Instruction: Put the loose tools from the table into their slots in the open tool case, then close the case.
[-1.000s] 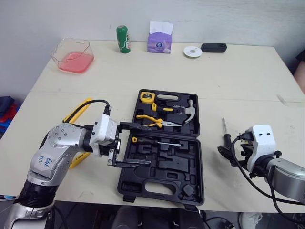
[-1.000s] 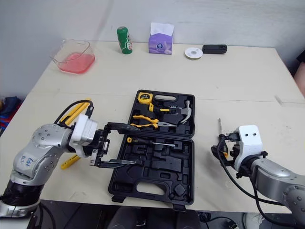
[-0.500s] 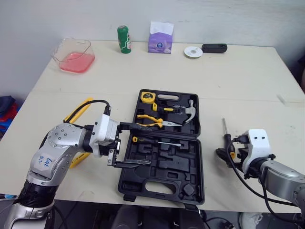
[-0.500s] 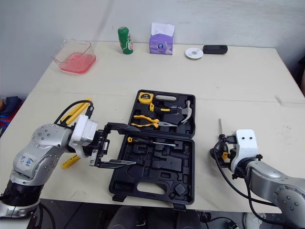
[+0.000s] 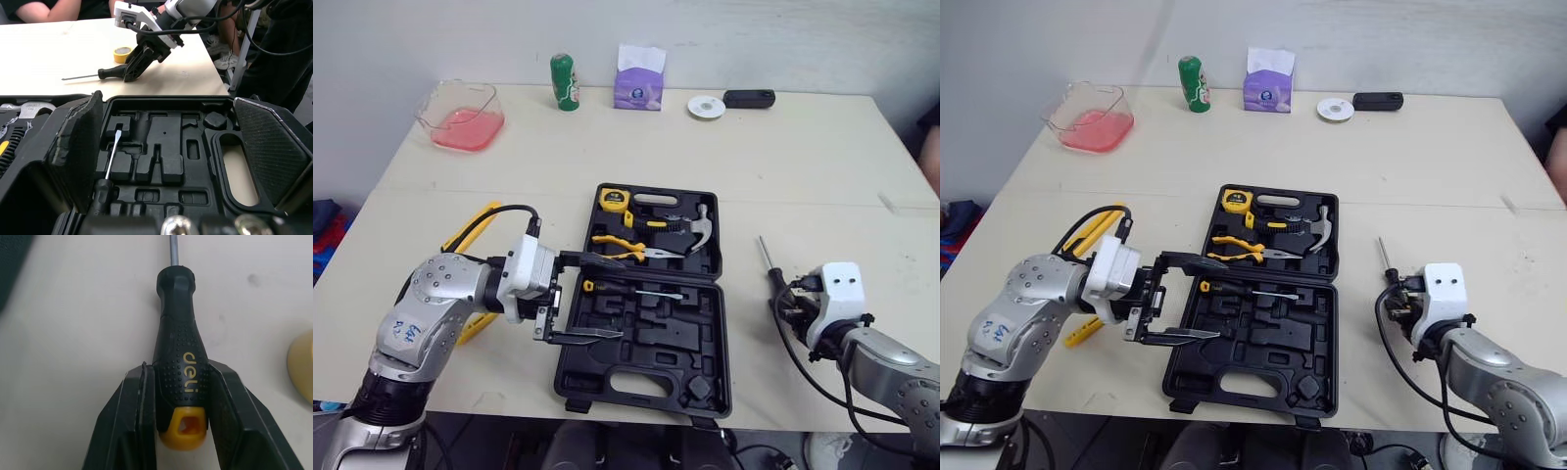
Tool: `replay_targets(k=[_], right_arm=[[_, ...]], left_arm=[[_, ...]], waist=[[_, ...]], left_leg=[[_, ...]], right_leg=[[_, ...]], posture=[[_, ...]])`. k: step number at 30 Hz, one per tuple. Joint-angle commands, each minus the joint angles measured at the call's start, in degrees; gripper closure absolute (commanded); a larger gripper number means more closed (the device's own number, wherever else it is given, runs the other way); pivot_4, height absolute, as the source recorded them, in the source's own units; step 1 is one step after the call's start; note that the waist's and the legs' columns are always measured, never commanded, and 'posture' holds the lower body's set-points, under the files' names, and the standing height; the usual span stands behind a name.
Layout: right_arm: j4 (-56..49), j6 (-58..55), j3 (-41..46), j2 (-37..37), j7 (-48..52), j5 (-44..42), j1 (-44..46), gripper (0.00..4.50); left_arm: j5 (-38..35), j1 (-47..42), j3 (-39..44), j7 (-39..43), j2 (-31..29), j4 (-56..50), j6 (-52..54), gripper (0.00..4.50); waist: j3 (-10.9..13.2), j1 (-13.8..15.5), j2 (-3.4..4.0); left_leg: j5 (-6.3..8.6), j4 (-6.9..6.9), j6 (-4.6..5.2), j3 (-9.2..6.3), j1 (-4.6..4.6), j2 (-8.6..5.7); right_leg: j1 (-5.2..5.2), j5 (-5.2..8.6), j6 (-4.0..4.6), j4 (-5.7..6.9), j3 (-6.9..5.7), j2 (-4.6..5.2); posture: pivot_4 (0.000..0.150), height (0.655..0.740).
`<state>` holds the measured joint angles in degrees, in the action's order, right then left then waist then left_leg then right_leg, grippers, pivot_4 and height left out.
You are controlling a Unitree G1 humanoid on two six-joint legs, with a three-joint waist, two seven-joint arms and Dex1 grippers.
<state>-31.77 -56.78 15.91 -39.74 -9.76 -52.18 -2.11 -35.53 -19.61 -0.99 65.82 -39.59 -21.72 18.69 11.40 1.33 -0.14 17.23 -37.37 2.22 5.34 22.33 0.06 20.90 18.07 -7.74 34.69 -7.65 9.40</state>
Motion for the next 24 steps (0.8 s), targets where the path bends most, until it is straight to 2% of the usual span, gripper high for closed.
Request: replay_targets(k=[1, 6, 10, 12, 15, 18, 24], right_arm=[[-0.72, 6.9, 0.37, -0.46, 5.92, 5.63, 2.19, 3.52], [-0.26, 11.24, -1.3, -5.09, 16.77, 11.22, 4.73, 3.52], [1.75, 16.37, -7.22, -14.92, 34.66, 14.98, 13.09, 3.52], [2.11, 14.58, -9.29, -17.32, 41.23, 12.71, 16.45, 3.52], [1.35, 14.14, -12.41, -19.44, 49.05, 12.07, 21.08, 3.52], [0.78, 12.54, -16.9, -20.54, 55.54, 11.99, 25.57, 3.52], [-0.22, 9.03, -25.67, -21.19, 62.36, 15.11, 31.1, 3.52]], left_arm=[[-2.32, -0.53, 1.7, -1.11, 0.05, -1.86, 1.64, 0.0], [-2.32, -1.09, 2.99, -1.48, -0.32, -1.36, 2.11, 0.0], [-0.15, 2.13, 6.02, 0.04, -2.02, -0.36, -1.61, 0.0], [0.49, 4.18, 6.85, 0.48, -2.77, -0.33, -2.93, 0.0], [1.89, 6.14, 8.11, 1.84, -3.05, 0.79, -6.77, 0.0], [1.9, 7.49, 9.4, 2.18, -4.53, 1.57, -6.32, 0.0], [1.67, 10.59, 10.44, 3.34, -7.65, 0.39, -5.55, 0.0]], waist=[[0.0, -0.03, 0.0], [0.01, -0.01, 0.01], [0.02, -0.66, 0.03], [0.02, -0.81, 0.03], [0.03, -0.79, 0.02], [0.03, -0.74, 0.0], [0.05, -0.7, -0.02]], left_leg=[[0.0, 0.0, 0.01, 0.01, 0.03, 0.0], [-0.04, 0.01, 0.04, 0.1, 0.12, -0.04], [-0.05, -0.03, 0.06, 0.2, 0.12, -0.04], [-0.05, 0.01, 0.06, 0.22, 0.11, -0.01], [-0.06, 0.04, 0.04, 0.17, 0.15, 0.03], [-0.05, -0.06, 0.06, 0.15, 0.25, -0.02], [-0.01, -0.21, 0.11, 0.1, 0.32, -0.02]], right_leg=[[0.04, 0.0, 0.0, 0.02, 0.01, 0.0], [0.21, -0.01, -0.01, 0.08, 0.07, 0.0], [0.27, -0.02, -0.04, 0.15, 0.18, 0.01], [0.34, -0.02, -0.03, 0.17, 0.2, 0.01], [0.34, -0.01, -0.02, 0.1, 0.1, -0.01], [0.34, -0.02, -0.03, 0.07, 0.09, 0.04], [0.35, -0.07, -0.06, 0.09, 0.06, 0.11]], posture=[[0.15, 0.74], [0.15, 0.74], [0.15, 0.74], [0.15, 0.74], [0.15, 0.74], [0.15, 0.74], [0.15, 0.74]])
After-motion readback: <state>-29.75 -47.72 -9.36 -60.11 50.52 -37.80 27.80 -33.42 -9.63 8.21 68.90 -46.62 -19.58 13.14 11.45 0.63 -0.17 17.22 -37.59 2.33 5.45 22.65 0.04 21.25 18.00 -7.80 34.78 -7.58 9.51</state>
